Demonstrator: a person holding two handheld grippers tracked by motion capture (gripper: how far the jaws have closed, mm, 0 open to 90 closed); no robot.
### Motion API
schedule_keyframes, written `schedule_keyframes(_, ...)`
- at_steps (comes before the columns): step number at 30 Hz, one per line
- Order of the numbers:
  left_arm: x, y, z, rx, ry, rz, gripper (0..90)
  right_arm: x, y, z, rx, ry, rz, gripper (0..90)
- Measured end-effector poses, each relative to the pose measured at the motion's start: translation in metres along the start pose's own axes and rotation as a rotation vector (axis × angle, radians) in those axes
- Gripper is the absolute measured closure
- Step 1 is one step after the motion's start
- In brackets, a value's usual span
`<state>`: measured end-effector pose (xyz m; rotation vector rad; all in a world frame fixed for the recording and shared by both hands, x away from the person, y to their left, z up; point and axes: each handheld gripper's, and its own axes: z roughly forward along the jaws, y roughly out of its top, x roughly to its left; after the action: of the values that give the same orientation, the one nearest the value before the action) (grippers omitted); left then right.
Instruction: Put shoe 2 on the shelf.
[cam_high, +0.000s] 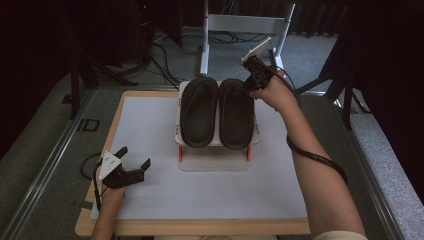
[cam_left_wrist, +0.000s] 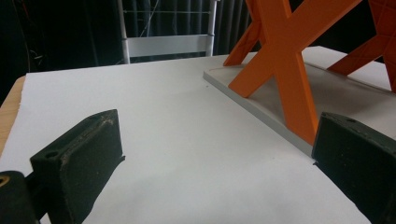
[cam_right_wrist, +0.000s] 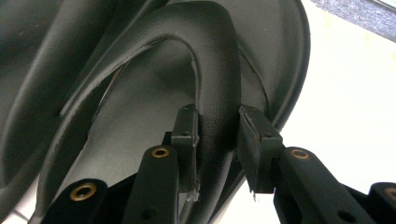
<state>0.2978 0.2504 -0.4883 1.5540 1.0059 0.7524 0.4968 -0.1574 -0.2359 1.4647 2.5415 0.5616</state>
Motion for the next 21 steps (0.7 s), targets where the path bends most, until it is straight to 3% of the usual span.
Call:
schedule_keyframes(6,0.0001,0.0000,0.0000,-0.001,-0.001,0.000,1.5,0.0064,-0.0013,0.0017,-0.004,0.018,-0.009,66.6)
schedule_keyframes(13,0.0002,0.0000,0.0000,0.000,-0.002,-0.001,1.5,0.0042,-0.0025,0.0025,-0.019,0.032,-0.012,65.8)
schedule_keyframes(21,0.0002,0.0000,0.0000,-0.001,-0.003,-0.002,1.5,-0.0020,-0.0074,-0.0021,-0.103,0.023,-0.064,52.8)
